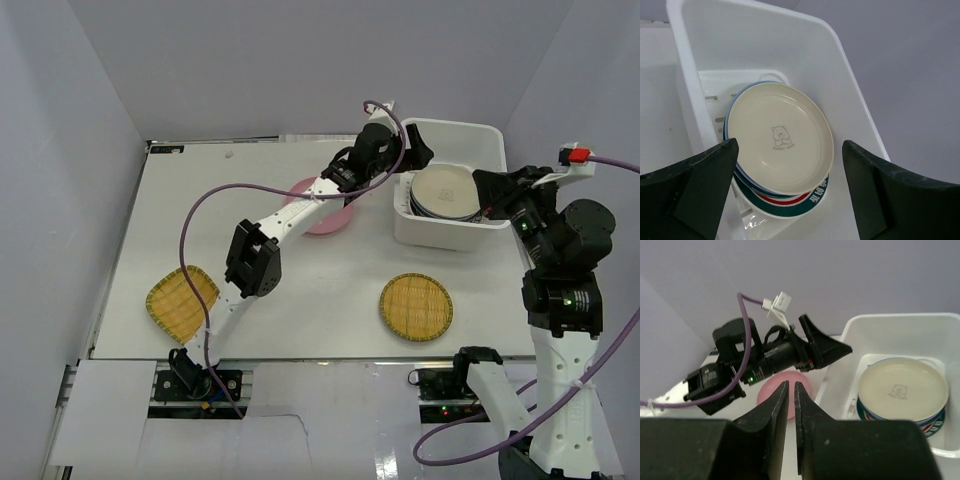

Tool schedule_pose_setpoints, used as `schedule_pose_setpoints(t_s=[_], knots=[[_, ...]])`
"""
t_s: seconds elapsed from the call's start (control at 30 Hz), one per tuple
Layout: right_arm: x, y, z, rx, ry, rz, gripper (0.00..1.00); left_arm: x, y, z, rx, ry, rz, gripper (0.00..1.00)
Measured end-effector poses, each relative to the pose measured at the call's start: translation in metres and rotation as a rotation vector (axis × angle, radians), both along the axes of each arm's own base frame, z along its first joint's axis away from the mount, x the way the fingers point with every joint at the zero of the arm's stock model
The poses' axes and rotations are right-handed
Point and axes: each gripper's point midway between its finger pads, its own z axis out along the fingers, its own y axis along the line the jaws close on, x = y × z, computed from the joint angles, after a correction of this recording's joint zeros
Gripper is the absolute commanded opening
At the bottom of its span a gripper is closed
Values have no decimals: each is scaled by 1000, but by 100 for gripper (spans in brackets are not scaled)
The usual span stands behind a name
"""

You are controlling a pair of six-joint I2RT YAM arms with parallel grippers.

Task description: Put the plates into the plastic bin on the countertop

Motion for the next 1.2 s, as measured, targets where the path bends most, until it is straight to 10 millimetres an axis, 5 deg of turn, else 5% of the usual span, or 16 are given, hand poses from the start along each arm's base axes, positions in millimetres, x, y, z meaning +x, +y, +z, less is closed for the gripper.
schedule_pose_setpoints(t_s=[0.13,0.27,0.43,0.53,0.63,0.77,0.9,1.0,1.1,1.2], knots=[[14,30,-33,-20,86,162,24,-5,27,30,36,-58,15,98],[30,96,-78,-108,210,366,38,-32,94,95,75,-159,60,98],[31,184,-151,-275,359,590,57,-87,238,178,89,-326,252,98],[34,218,-190,-386,388,672,70,-135,325,196,104,-401,419,98],[36,251,-232,-524,416,756,75,-182,378,180,130,-421,516,98],[55,287,-287,-678,455,820,75,-216,425,111,221,-329,609,98],[93,308,-330,-796,479,796,75,-231,443,40,334,-205,629,98],[114,317,-359,-878,505,771,72,-236,448,6,395,-144,627,98],[126,326,-379,-930,521,758,63,-237,448,-14,429,-105,618,98],[132,337,-395,-982,524,756,22,-237,445,-20,436,-93,600,98]])
